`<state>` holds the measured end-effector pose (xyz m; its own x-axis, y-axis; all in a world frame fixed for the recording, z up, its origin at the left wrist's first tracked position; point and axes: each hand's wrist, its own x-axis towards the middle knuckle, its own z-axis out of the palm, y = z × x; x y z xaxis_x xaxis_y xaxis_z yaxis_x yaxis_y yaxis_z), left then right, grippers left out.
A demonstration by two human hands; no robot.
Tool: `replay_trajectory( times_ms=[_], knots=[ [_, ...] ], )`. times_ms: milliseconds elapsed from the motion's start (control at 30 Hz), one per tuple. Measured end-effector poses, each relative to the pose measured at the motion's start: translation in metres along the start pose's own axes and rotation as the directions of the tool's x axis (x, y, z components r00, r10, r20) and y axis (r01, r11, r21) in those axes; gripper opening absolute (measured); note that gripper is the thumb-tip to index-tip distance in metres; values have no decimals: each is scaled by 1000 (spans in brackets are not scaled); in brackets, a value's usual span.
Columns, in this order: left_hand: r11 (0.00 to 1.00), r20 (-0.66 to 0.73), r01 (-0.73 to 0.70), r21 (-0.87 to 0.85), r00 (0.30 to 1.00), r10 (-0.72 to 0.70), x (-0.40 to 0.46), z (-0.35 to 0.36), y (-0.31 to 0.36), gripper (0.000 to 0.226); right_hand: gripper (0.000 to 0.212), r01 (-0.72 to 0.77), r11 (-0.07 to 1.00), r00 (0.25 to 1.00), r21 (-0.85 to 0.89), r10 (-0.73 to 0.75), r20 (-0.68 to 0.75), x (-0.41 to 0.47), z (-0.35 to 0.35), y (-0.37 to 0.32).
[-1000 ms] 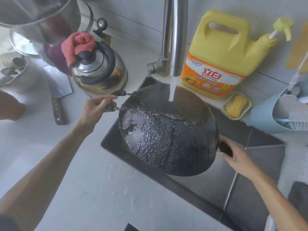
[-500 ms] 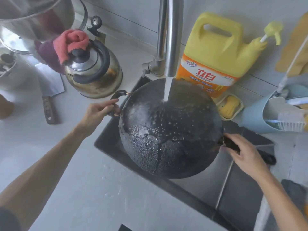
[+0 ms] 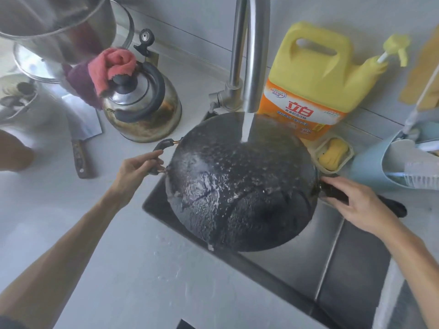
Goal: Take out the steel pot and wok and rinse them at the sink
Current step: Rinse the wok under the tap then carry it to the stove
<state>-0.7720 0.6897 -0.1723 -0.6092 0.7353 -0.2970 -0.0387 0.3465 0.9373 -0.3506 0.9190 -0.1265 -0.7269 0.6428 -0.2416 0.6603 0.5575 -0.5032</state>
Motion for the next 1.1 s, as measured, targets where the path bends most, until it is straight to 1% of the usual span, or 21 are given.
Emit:
replay_trajectory(
  times_ms=[67,133,200,267,300,367,433,500,533,567,633,700,767,867,933,1000,1067,1100],
  knots=[
    [1000,-15,-16,14,1000,16,4,-4,9,31,47,-17,996,1000,86,16,15,0,10,-3],
    [999,-19,-35,36,999,36,10,-8,19,31,44,-25,992,1000,122,25,5,0,22,-3],
    [995,-7,-65,72,998,66,14,-9,28,34,46,-61,985,998,162,60,9,-3,32,-4],
    [990,11,-100,103,995,99,18,-6,38,39,35,-81,979,996,187,84,-7,-7,44,-5],
    [986,20,-113,120,994,111,20,-5,43,38,33,-94,974,995,208,100,-17,-11,49,-7],
    [975,40,-149,165,989,145,25,0,55,37,42,-119,953,989,277,138,-50,-17,58,-11],
    [961,62,-192,197,981,183,32,4,65,39,57,-121,950,984,288,154,-92,-23,62,-17],
    [959,86,-191,209,980,177,38,8,71,40,71,-103,947,980,304,149,-130,-30,64,-20],
    [959,95,-187,212,981,170,41,11,72,39,74,-98,945,978,310,150,-147,-33,63,-21],
    [960,102,-183,213,981,164,44,14,72,39,73,-94,947,975,306,151,-166,-36,63,-20],
    [962,125,-169,213,982,145,49,19,66,37,65,-96,955,969,281,153,-192,-41,62,-17],
    [965,169,-143,222,980,106,51,22,55,34,52,-123,966,964,226,171,-206,-45,61,-13],
    [969,194,-101,226,979,57,50,21,40,32,47,-137,972,961,188,177,-213,-47,58,-8],
    [984,187,-37,172,982,5,41,21,21,30,40,-99,987,974,126,122,-191,-48,44,-11],
    [990,179,2,142,984,-28,31,21,11,34,48,-104,988,981,116,121,-150,-48,29,-17],
    [991,162,33,133,985,-55,21,18,0,39,52,-97,994,987,48,102,-125,-46,16,-17],
    [989,147,56,135,986,-76,11,14,-7,46,50,-62,997,992,-43,57,-108,-40,4,-17],
    [989,137,64,134,987,-82,6,13,-11,49,46,-55,995,993,-86,45,-106,-35,-2,-17]
  ],
)
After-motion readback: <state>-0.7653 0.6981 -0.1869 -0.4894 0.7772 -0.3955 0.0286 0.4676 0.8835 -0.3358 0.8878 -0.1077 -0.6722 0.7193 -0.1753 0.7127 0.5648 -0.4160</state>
